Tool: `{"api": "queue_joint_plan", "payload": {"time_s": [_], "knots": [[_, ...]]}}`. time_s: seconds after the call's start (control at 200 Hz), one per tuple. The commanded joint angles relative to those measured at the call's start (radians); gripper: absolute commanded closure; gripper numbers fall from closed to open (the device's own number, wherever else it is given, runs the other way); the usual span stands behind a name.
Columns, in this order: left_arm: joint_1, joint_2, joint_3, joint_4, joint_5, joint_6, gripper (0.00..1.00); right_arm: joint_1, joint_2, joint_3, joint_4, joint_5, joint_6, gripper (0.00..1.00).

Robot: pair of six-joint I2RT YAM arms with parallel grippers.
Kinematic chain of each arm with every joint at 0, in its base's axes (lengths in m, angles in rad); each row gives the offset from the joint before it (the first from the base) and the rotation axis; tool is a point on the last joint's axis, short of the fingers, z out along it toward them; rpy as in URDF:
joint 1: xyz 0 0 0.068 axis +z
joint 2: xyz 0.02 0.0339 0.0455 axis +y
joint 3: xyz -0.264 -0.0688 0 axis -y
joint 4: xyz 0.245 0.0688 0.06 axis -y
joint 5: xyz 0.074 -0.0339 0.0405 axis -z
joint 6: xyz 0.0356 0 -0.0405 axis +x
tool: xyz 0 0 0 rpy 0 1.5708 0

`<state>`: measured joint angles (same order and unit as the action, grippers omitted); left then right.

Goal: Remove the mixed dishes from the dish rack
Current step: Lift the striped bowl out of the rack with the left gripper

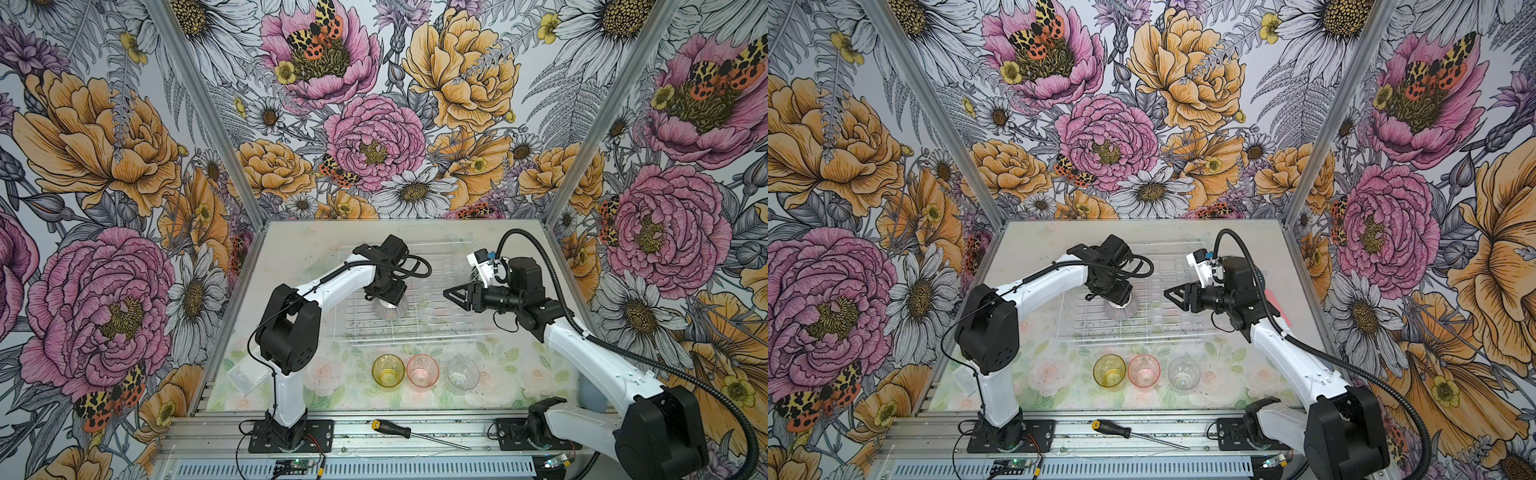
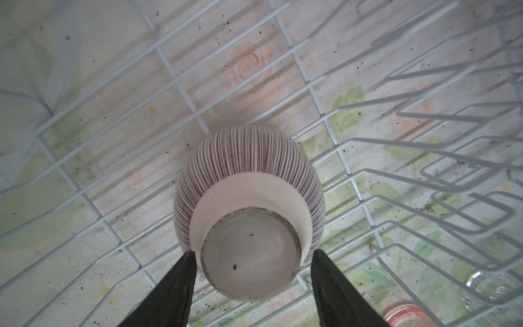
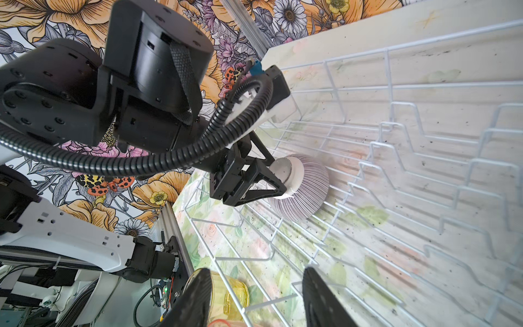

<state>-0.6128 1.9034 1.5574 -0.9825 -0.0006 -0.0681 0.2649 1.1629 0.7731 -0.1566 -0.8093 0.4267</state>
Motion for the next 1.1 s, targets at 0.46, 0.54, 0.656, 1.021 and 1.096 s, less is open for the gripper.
{"api": "queue_joint_plan", "payload": {"time_s": [0.46,0.54,0.656,1.021,1.096], "knots": [[0.001,0.044,0.064,-0.002,-0.022,0.022,0.36,-0.018,-0.002,-0.013,0.005,-0.012,-0.005,0.46],[-0.002,0.044,0.071,-0.002,-0.026,0.021,0.35,-0.019,0.003,-0.013,0.005,-0.013,-0.006,0.46],[-0.004,0.048,0.075,-0.002,-0.028,0.025,0.35,-0.020,0.010,-0.012,0.005,-0.014,-0.007,0.46],[-0.002,0.068,0.074,-0.012,-0.015,0.031,0.39,-0.029,0.010,-0.017,0.005,-0.017,-0.009,0.46],[0.000,0.071,0.080,-0.014,-0.009,0.032,0.41,-0.032,0.012,-0.017,0.006,-0.017,-0.009,0.46]]}}
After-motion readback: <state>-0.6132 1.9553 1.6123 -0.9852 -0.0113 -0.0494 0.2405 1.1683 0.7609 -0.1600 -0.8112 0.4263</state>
